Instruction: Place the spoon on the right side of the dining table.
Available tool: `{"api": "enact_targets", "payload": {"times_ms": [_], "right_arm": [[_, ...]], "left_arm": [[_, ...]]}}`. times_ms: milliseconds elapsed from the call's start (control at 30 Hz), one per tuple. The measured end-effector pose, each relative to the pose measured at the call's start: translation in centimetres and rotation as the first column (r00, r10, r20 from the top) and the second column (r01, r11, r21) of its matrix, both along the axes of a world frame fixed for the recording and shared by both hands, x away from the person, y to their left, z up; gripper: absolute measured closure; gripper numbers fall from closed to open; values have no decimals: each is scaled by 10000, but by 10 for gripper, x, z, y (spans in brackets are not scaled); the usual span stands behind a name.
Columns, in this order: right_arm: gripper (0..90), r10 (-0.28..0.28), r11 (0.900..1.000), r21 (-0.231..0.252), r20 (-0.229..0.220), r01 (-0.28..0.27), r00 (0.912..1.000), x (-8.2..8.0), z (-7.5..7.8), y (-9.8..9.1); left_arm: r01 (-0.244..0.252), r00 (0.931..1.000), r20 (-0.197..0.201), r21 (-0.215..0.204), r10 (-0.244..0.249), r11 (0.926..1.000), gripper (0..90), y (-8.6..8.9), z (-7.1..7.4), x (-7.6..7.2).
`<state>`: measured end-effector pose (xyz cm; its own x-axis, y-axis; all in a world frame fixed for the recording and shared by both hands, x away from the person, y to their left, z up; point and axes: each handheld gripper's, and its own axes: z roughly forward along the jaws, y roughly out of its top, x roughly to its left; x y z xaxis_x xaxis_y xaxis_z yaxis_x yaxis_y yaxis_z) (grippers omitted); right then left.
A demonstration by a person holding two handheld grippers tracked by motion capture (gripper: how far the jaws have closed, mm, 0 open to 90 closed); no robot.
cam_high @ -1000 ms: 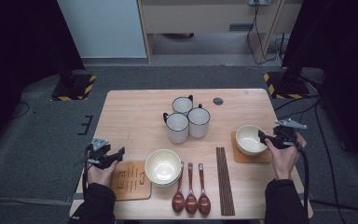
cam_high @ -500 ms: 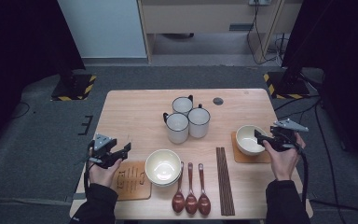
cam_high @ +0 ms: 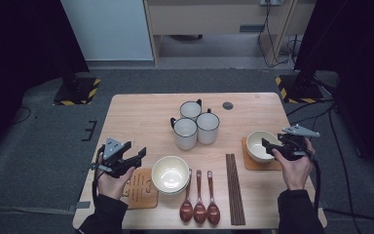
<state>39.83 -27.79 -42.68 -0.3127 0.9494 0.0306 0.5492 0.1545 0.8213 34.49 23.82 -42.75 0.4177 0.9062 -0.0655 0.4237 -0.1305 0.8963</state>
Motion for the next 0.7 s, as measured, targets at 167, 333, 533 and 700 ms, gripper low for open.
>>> {"api": "enact_targets", "payload": {"times_ms": [167,333,533,700], "right_arm": [[299,239,9991,-349,265,-230,9994,-3,4,4],[308,400,9992,-106,454,-395,9982,-7,6,9],[312,944,9954,91,797,-954,9923,-13,13,19],[295,1238,9919,183,918,-1260,9881,-17,16,26]], "left_arm": [[254,9996,131,-27,-254,9997,340,-9,5,-4],[463,9988,169,-23,-462,9989,340,-17,7,-7],[735,9970,256,44,-735,9973,340,-28,10,-11],[1052,9939,310,158,-1057,9943,341,-39,11,-14]]}}
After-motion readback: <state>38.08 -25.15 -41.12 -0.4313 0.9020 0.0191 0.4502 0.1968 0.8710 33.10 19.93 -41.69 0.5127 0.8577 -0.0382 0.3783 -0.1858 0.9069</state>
